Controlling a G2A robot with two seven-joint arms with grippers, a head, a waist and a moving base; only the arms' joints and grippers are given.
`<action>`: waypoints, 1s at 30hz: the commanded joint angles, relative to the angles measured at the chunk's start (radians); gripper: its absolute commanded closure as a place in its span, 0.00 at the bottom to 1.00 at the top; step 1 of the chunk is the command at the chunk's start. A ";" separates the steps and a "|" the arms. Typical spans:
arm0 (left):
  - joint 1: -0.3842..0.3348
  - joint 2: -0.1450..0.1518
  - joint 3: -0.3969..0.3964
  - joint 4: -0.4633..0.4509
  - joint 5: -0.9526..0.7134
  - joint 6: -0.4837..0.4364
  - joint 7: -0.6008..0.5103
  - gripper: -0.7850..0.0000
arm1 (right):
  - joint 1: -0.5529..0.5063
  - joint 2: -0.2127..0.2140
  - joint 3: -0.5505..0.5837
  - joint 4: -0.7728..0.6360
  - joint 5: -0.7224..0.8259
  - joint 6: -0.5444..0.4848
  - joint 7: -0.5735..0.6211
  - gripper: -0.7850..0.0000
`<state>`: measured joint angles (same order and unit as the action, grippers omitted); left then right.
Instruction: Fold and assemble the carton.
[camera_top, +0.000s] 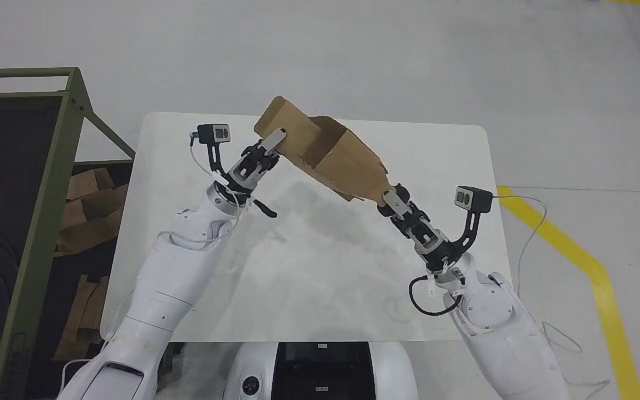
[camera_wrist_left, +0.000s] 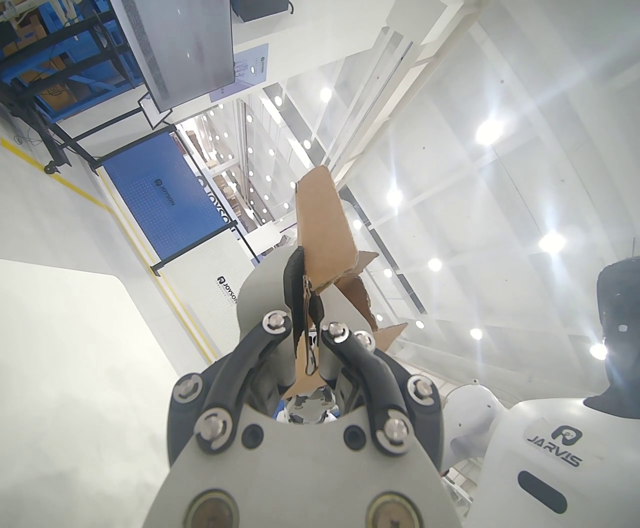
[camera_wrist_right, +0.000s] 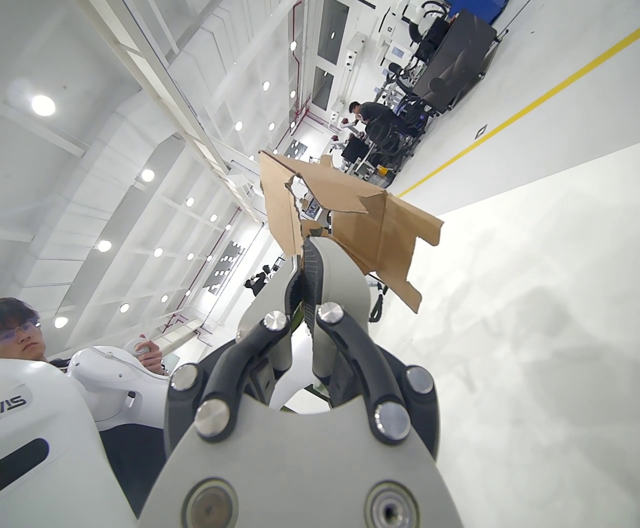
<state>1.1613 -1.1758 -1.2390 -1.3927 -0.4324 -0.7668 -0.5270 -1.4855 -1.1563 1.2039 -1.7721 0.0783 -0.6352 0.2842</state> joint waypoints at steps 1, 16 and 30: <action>-0.004 -0.002 0.002 0.002 -0.004 0.001 -0.001 1.00 | 0.004 0.000 -0.002 0.002 0.003 -0.006 0.014 1.00; -0.023 -0.013 0.006 0.031 -0.084 0.009 -0.028 1.00 | 0.028 -0.004 -0.016 0.019 -0.001 -0.058 0.079 0.90; -0.032 -0.021 -0.004 0.048 -0.164 0.031 -0.065 1.00 | 0.035 -0.006 -0.017 0.011 -0.029 -0.075 0.095 0.64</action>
<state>1.1304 -1.1959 -1.2420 -1.3458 -0.5914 -0.7382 -0.5905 -1.4508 -1.1623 1.1873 -1.7580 0.0556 -0.7068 0.3763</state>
